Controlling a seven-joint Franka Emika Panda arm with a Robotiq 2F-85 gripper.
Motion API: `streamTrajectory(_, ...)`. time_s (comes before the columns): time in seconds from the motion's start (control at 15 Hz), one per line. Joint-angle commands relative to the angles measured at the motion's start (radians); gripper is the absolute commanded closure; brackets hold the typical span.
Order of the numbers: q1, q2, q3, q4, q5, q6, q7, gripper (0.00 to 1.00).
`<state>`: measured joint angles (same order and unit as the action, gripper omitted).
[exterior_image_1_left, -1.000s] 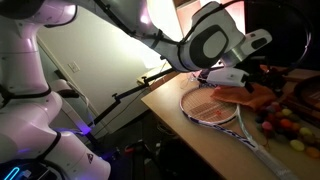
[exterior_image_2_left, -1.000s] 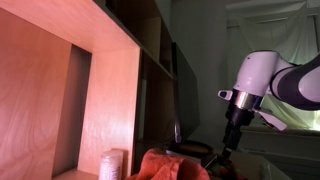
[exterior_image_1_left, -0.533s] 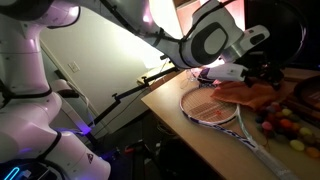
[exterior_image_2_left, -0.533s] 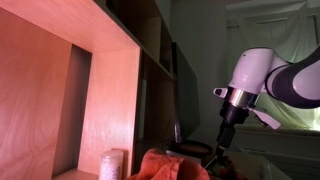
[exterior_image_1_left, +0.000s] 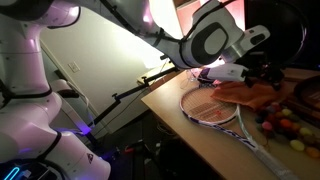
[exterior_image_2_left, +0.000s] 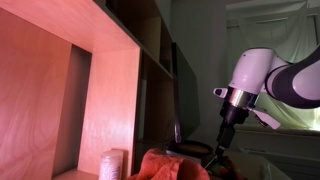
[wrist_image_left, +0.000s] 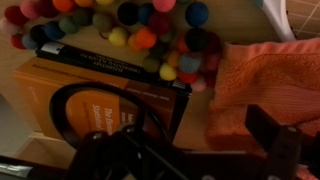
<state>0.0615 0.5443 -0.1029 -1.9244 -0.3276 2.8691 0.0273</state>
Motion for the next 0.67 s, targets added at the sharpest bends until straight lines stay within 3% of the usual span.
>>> streamTrajectory(0.0, -0.014, 0.003, 0.024, 0.004, 0.044, -0.011, -0.042, 0.0)
streamTrajectory(0.33, -0.026, 0.048, 0.031, -0.001, 0.087, 0.0, -0.038, 0.0)
streamTrajectory(0.6, -0.074, 0.099, 0.052, 0.008, 0.136, -0.003, -0.071, 0.0)
